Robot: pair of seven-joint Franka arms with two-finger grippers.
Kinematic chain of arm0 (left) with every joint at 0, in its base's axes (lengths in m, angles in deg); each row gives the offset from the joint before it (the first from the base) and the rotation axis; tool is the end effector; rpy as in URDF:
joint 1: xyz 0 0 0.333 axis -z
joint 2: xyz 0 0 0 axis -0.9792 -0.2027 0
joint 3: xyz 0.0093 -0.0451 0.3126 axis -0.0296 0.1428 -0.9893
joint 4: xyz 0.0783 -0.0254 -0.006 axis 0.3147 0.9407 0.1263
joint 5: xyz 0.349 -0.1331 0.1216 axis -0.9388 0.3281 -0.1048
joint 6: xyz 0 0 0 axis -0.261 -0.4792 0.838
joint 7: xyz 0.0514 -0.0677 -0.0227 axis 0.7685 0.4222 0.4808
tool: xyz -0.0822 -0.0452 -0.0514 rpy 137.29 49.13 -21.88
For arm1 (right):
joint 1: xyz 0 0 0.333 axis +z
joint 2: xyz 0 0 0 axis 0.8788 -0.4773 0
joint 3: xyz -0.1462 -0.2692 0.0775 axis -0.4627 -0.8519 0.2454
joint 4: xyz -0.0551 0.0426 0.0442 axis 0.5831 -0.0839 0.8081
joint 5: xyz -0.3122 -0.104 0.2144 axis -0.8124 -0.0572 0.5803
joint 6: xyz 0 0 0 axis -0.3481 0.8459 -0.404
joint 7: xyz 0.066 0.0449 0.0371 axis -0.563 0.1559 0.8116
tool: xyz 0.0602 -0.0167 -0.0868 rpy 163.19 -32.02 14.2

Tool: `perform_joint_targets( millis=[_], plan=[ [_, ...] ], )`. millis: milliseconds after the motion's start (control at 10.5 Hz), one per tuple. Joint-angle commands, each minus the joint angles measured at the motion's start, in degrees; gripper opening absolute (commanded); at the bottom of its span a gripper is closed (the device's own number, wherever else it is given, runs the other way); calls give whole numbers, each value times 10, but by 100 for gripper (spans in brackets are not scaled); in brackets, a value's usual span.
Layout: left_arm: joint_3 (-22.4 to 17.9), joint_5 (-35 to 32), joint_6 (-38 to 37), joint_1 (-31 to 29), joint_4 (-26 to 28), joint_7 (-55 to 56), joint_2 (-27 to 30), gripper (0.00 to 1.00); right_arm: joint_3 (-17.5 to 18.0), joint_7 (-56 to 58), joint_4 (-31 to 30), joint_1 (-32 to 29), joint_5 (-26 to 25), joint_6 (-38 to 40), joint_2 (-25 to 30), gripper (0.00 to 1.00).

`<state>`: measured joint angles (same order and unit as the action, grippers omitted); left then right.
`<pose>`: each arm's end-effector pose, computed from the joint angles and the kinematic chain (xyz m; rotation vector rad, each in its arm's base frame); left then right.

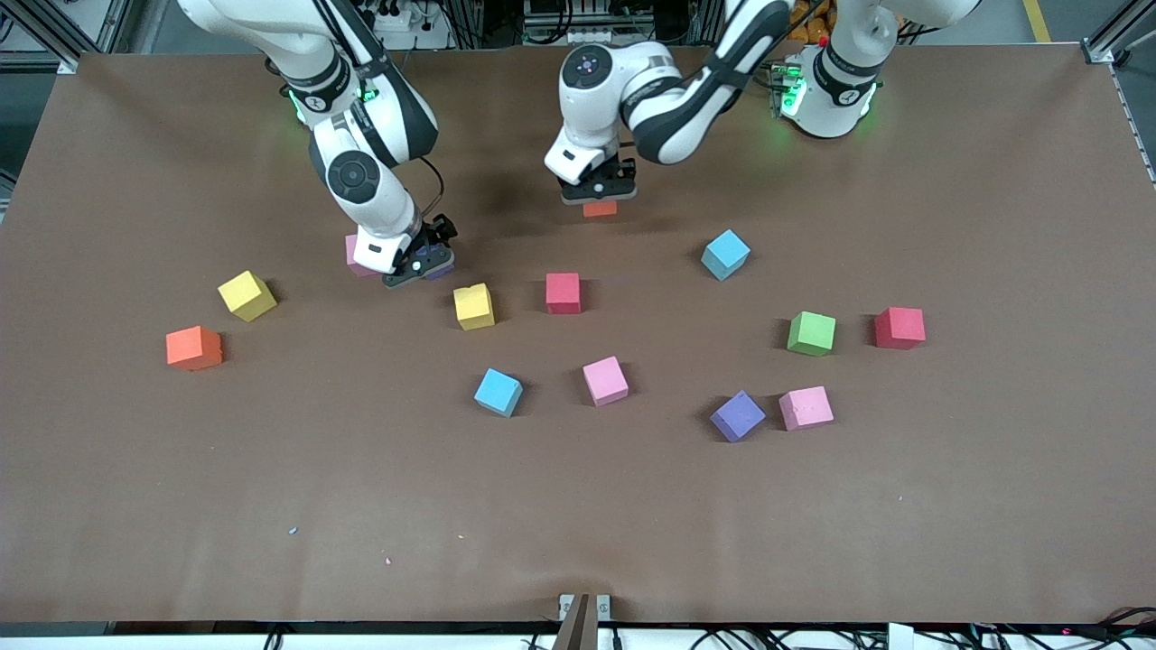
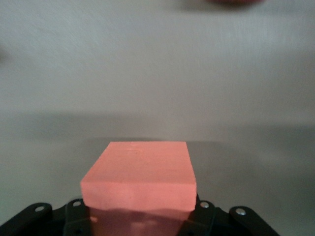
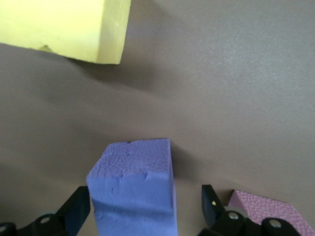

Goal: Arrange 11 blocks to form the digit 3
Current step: 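Place the orange block with the left gripper while the right gripper lifts blue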

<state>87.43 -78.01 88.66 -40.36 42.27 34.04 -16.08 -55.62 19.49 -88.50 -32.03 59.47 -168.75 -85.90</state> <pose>0.2369 -0.5150 0.2211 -3.0967 -0.0686 0.1015 0.3890 0.2262 0.2016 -3.0373 -0.6829 0.2461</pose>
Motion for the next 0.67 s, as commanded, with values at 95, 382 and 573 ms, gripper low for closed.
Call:
perform_joint_targets(
  millis=[95,382,573],
  plan=[
    [-3,-29,3,19,-78,-4,-80,0,3,11,-4,-3,16,-1,2,0],
    [-3,-38,2,37,-97,-4,-100,0,3,12,-1,-4,17,52,45,0],
    [-3,-53,2,39,-102,-6,-116,0,4,13,1,2,17,112,95,0]
  ],
)
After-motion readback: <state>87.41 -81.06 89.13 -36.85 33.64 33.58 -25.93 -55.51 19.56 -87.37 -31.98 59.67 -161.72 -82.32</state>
